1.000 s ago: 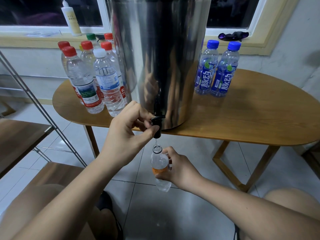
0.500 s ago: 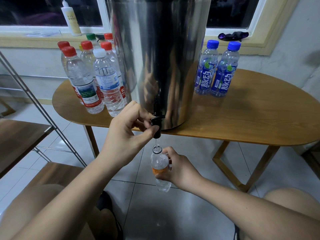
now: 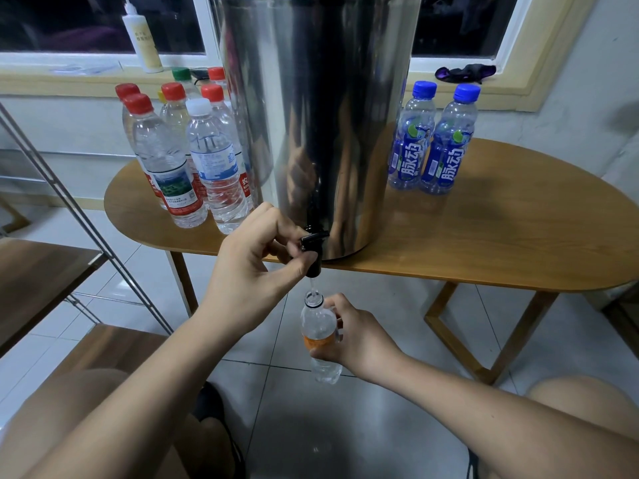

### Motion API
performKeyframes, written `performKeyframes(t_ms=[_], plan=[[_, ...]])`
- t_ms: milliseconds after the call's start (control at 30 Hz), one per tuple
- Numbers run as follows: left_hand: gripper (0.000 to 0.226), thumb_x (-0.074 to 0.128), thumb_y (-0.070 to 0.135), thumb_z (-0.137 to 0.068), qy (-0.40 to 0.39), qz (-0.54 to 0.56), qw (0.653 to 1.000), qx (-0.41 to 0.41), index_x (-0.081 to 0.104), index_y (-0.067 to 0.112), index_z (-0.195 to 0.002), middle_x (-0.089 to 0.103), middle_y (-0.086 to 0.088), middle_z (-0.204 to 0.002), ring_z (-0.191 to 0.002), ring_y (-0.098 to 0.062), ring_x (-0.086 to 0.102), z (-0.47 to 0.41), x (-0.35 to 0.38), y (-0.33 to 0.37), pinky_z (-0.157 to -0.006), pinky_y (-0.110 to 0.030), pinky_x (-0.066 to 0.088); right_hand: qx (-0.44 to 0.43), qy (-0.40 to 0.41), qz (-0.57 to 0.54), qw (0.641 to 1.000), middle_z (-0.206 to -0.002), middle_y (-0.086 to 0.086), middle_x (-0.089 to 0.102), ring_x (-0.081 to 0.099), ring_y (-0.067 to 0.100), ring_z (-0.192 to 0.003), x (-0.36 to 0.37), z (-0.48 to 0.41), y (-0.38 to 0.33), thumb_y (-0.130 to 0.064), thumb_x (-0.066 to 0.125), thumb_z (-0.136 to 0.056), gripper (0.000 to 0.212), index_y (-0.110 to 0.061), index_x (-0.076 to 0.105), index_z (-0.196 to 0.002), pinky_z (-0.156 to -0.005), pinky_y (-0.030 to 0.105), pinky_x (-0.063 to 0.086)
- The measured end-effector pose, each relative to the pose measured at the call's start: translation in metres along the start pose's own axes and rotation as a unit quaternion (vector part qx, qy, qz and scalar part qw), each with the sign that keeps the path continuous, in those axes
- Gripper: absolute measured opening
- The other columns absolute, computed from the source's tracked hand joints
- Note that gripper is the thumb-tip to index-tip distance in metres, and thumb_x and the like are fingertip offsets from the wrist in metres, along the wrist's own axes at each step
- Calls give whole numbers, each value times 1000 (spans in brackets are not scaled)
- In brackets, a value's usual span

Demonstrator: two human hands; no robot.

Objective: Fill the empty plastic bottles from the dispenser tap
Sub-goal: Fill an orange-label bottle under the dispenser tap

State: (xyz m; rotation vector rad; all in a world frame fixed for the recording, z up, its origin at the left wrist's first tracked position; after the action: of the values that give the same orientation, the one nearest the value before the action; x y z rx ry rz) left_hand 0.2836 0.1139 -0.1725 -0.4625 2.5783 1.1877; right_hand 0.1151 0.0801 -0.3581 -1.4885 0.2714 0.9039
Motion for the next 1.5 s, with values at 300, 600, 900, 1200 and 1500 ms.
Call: performKeyframes(t_ms=[300, 600, 900, 1200, 1500], plan=[[24, 84, -6, -89, -6, -5, 1000, 1, 64, 6, -93, 63, -10, -90, -83, -32, 67, 0, 0, 1, -74, -45, 59, -4, 0, -4, 1000, -112, -15, 69, 68, 12, -102, 0, 0, 0, -44, 93, -73, 67, -48, 44, -117, -92, 45, 61], [20, 82, 3, -89, -5, 4, 1000, 3, 63, 10, -93, 62, -11, -90, -84, -36, 70, 0, 0, 1, -73, -44, 58, -6, -1, -2, 1000, -112, -12, 70, 68, 12, -102, -1, 1, 0, -45, 92, -73, 65, -47, 44, -118, -92, 44, 61], [20, 82, 5, -89, -1, 7, 1000, -2, 62, 11, -92, 62, -10, -90, -84, -36, 71, 0, 0, 0, -72, -40, 57, 0, 2, -4, 1000, -106, -12, 71, 69, 9, -96, 1, 0, 2, -47, 91, -71, 65, -47, 45, -116, -90, 45, 61], [19, 81, 6, -89, -2, 4, 1000, 1, 63, 10, -92, 62, -11, -90, -83, -35, 68, 0, 0, 2, -73, -39, 56, -6, 2, -4, 1000, -107, -12, 71, 69, 9, -97, 0, 0, 1, -45, 91, -73, 64, -46, 45, -118, -90, 43, 60], [21, 82, 4, -90, -5, 8, 1000, 0, 62, 11, -91, 62, -10, -91, -83, -34, 68, 0, 0, 2, -73, -38, 57, -9, -5, 5, 1000, -113, -11, 70, 68, 11, -102, -1, 1, -1, -44, 91, -76, 67, -44, 44, -124, -92, 42, 61]])
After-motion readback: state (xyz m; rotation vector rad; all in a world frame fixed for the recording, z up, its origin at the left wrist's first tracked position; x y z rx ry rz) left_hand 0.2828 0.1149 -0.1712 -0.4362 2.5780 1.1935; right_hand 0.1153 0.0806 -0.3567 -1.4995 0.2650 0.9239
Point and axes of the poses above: each hand's wrist, its own z-axis away from the middle knuckle, its own x-axis out of the palm, y = z × x, the point moved 7 cm from there along -z, towards the middle knuckle
